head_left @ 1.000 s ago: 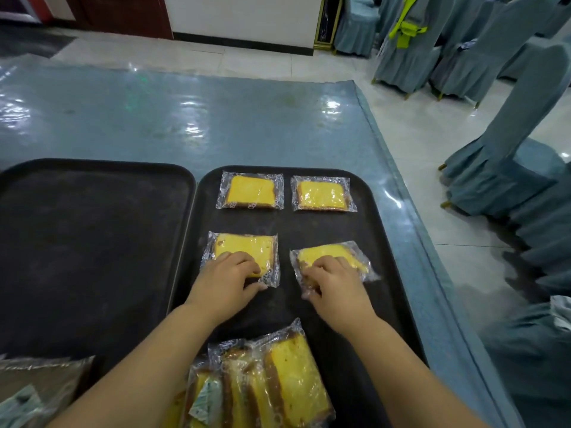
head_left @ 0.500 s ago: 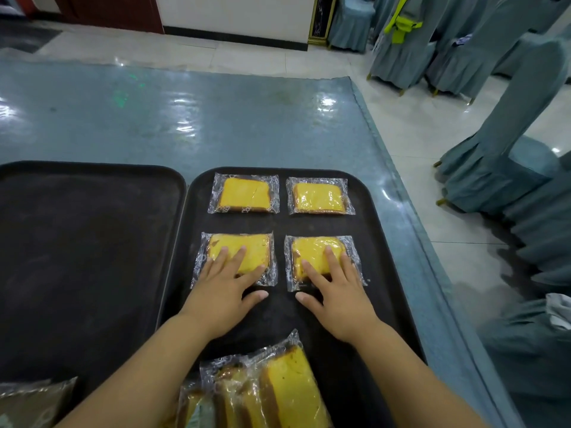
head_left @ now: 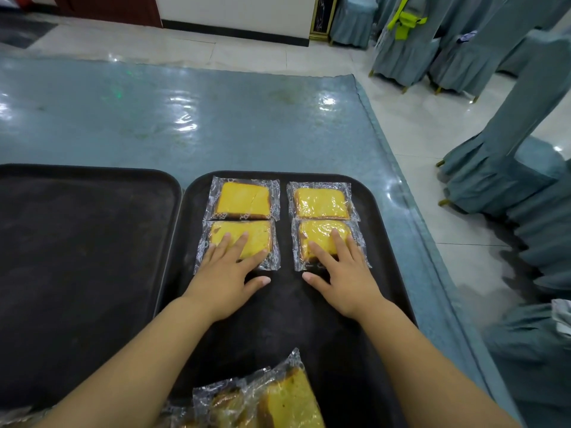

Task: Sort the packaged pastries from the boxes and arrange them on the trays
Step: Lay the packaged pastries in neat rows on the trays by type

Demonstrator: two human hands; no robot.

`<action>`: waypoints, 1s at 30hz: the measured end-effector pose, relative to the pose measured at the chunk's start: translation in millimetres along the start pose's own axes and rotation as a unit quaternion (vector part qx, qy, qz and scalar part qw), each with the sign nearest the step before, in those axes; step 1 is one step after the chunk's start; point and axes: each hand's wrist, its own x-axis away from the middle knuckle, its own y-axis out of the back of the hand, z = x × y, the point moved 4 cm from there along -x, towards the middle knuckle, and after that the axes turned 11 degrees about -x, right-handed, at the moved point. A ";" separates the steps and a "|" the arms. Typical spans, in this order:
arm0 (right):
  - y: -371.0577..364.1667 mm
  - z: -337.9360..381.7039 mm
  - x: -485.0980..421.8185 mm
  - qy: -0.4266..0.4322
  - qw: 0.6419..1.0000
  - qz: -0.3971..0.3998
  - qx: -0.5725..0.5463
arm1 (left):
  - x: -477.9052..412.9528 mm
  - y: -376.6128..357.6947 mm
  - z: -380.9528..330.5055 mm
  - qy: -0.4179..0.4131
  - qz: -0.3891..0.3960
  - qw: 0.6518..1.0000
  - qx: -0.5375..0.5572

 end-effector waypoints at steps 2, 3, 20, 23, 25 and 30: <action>1.8 0.8 4.4 0.000 1.000 -0.004 -0.010 | 1.6 1.4 -1.0 -0.004 0.003 1.000 0.009; 3.3 1.4 7.2 0.001 1.000 -0.012 -0.015 | 3.0 2.5 -2.4 -0.008 0.001 1.000 0.014; -24.0 17.7 145.8 0.014 0.967 -0.066 -0.245 | 130.7 2.1 -40.9 0.036 -0.103 0.958 0.264; -41.8 19.6 163.0 -0.018 0.966 -0.016 -0.257 | 152.3 -9.2 -50.1 0.031 -0.051 0.966 0.251; -52.2 22.2 172.4 -0.036 0.963 0.023 -0.265 | 162.5 -11.2 -56.4 0.033 -0.021 0.976 0.214; -60.7 28.3 183.8 -0.058 0.947 0.044 -0.314 | 167.6 -5.4 -71.5 0.029 -0.071 0.984 0.161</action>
